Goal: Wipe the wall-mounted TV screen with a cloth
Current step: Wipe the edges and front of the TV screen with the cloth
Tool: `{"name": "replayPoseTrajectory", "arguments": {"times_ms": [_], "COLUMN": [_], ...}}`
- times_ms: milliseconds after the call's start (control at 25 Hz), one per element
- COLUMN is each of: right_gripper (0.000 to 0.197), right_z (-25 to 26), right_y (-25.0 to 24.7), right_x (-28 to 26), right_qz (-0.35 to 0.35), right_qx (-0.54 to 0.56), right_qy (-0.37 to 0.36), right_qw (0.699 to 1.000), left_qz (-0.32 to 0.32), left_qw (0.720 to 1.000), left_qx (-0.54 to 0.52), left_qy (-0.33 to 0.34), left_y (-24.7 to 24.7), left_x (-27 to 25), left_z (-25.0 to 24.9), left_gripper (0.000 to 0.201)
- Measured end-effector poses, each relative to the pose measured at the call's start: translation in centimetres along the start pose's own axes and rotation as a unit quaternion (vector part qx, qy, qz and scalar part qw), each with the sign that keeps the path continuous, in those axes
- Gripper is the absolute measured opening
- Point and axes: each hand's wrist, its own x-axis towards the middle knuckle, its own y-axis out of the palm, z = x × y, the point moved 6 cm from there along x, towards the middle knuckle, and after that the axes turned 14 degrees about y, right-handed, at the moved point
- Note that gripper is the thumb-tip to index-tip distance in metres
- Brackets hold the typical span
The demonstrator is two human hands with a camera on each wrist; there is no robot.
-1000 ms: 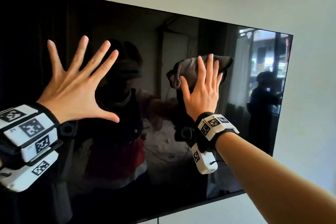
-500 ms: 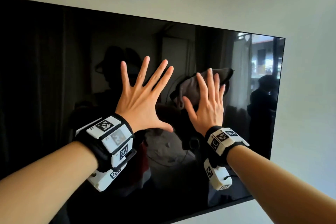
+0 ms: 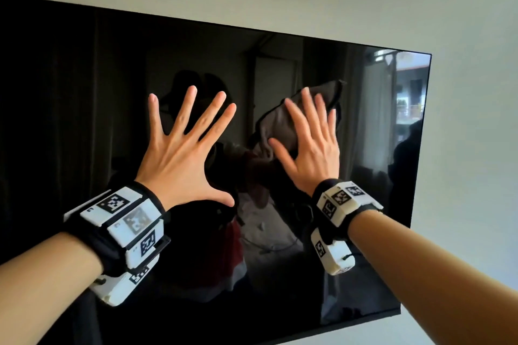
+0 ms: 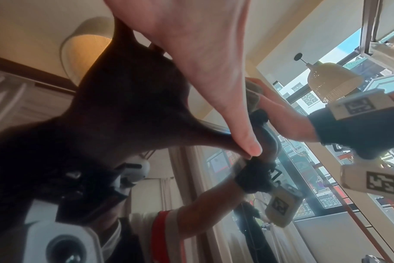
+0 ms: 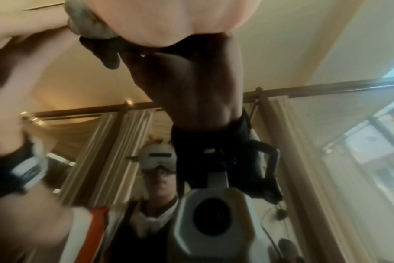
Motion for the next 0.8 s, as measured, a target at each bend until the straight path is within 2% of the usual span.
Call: {"name": "replayPoseTrajectory", "arguments": {"times_ms": [120, 160, 200, 280, 320, 360, 400, 480, 520, 560, 600, 680, 760, 800], "right_gripper": [0.068, 0.069, 0.069, 0.069, 0.069, 0.068, 0.068, 0.069, 0.070, 0.071, 0.071, 0.071, 0.070, 0.069], "right_z": [-4.8, -5.1, -4.5, -1.7, -1.0, -1.3, -2.6, -7.2, -9.2, -10.2, -10.0, -7.7, -5.9, -6.0], "right_y": [-1.2, -1.2, -1.0, -0.1, 0.0, -0.2, -0.6, -1.9, -2.3, -2.5, -2.4, -1.6, -1.2, -1.4], "right_x": [0.5, -0.7, -1.8, -3.0, -2.2, -0.7, 0.6, 1.8, 0.9, -0.5, -1.9, -3.5, -2.3, -1.1], "right_qz": [-0.040, -0.036, -0.025, 0.016, 0.025, 0.014, -0.007, -0.046, -0.050, -0.046, -0.037, -0.002, 0.018, 0.009], "right_qx": [0.028, 0.027, 0.017, -0.003, -0.004, -0.001, 0.005, 0.027, 0.034, 0.032, 0.022, 0.004, 0.002, 0.000], "right_qy": [0.143, 0.152, 0.126, 0.025, -0.004, -0.003, 0.033, 0.157, 0.203, 0.218, 0.201, 0.122, 0.056, 0.046], "right_qw": [0.988, 0.987, 0.992, 1.000, 1.000, 1.000, 0.999, 0.986, 0.977, 0.974, 0.979, 0.993, 0.998, 0.999], "left_qz": [0.004, 0.004, 0.002, -0.001, -0.002, 0.000, 0.001, 0.002, 0.003, 0.003, 0.003, -0.002, -0.006, -0.008], "left_qw": [1.000, 1.000, 1.000, 1.000, 1.000, 1.000, 1.000, 1.000, 1.000, 1.000, 1.000, 1.000, 0.999, 0.999], "left_qx": [0.007, 0.006, 0.005, 0.002, 0.003, 0.006, 0.010, 0.016, 0.014, 0.009, 0.002, -0.009, -0.016, -0.022], "left_qy": [-0.001, 0.000, 0.000, 0.000, 0.000, -0.001, 0.001, 0.000, 0.001, -0.001, -0.001, 0.012, 0.037, 0.041], "left_y": [0.0, 0.0, 0.0, -0.1, -0.1, -0.1, -0.1, -0.2, -0.3, -0.4, -0.6, -1.0, -1.0, -0.9], "left_x": [0.1, 0.1, 0.1, 0.0, 0.0, 0.0, 0.1, 0.1, 0.1, 0.1, 0.1, 1.0, 2.9, 4.0], "left_z": [0.0, 0.0, -0.1, 0.0, 0.0, 0.0, 0.0, 0.0, 0.0, -0.2, -0.5, -2.4, -5.5, -7.0], "left_gripper": [0.155, 0.155, 0.155, 0.155, 0.155, 0.155, 0.154, 0.153, 0.154, 0.155, 0.155, 0.155, 0.154, 0.154]}}
